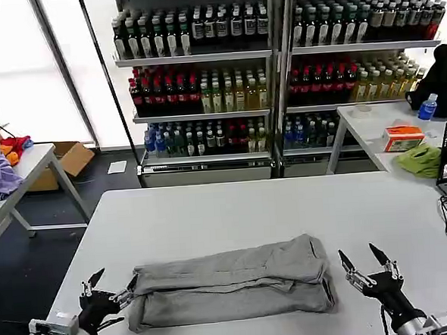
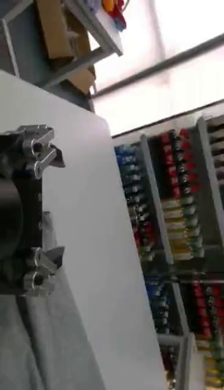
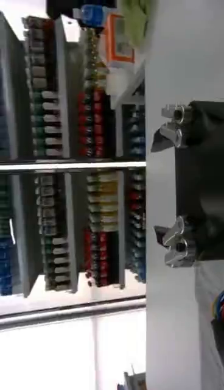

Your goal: Fold and organize the clothes.

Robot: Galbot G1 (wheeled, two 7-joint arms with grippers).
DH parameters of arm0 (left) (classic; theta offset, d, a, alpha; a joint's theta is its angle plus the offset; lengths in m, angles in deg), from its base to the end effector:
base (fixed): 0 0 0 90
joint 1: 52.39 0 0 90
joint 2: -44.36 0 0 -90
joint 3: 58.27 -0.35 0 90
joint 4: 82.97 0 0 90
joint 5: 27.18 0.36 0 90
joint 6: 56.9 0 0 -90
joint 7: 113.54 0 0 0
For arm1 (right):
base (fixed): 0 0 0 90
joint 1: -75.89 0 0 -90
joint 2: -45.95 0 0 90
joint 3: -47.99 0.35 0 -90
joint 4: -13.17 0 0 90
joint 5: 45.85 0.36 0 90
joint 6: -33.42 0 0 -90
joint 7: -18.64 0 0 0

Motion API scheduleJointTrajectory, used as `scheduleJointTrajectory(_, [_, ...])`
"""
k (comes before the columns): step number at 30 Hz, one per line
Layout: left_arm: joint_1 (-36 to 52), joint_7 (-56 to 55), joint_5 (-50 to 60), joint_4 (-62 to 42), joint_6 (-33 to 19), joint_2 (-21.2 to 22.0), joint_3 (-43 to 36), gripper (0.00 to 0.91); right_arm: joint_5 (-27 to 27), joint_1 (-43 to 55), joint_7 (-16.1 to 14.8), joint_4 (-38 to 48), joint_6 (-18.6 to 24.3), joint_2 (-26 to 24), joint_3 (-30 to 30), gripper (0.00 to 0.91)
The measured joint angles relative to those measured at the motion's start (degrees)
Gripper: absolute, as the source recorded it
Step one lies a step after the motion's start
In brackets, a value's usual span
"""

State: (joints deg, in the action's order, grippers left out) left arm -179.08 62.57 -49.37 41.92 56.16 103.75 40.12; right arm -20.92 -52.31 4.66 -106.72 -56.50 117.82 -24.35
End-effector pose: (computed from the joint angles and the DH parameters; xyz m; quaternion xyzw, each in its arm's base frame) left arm 0.1733 0.1104 -0.2564 -0.0478 -0.9724 -0.0899 0.2098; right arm 0.1517 -0.1431 -0.2882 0.0742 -0.9966 -0.0060 0.0360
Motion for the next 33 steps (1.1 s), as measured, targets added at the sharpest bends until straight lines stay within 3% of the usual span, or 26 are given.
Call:
scheduleJointTrajectory(8, [0.5, -5.9, 2.1, -0.8, -0.9, 5.3, -5.3, 0.907, -1.7, -1.8, 0.1, 0.5, 5.7, 0.9, -0.6, 0.907])
scheduleJointTrajectory(16, [2.4, -10.2, 3.3, -2.6, 0.7, 8.5, -8.6, 0.897, -2.3, -2.7, 0.9, 0.6, 8.1, 1.2, -1.5, 0.907])
scheduleJointTrajectory(18, [2.8, -11.0, 3.1, -2.9, 1.3, 9.2, -9.2, 0.786, -2.3, -2.8, 1.1, 0.6, 8.6, 1.2, -1.7, 0.907])
scheduleJointTrajectory(20, [3.3, -11.6, 2.9, -3.3, 1.9, 9.6, -9.9, 0.584, -2.4, -2.8, 1.3, 0.6, 9.0, 1.3, -1.9, 0.907])
scheduleJointTrajectory(23, [3.7, -12.3, 2.8, -4.0, 2.2, 10.2, -10.7, 0.181, -2.3, -2.7, 1.6, 0.7, 9.5, 1.6, -2.4, 0.907])
scheduleJointTrajectory(27, [3.8, -13.2, 2.4, -4.2, 2.5, 10.8, -11.6, 0.01, -2.2, -2.7, 2.1, 1.1, 9.8, 1.6, -2.7, 0.907])
scheduleJointTrajectory(33, [3.8, -13.7, 2.2, -4.4, 2.6, 11.8, -12.7, 0.0, -1.7, -2.3, 3.0, 1.2, 10.2, 1.7, -3.3, 0.907])
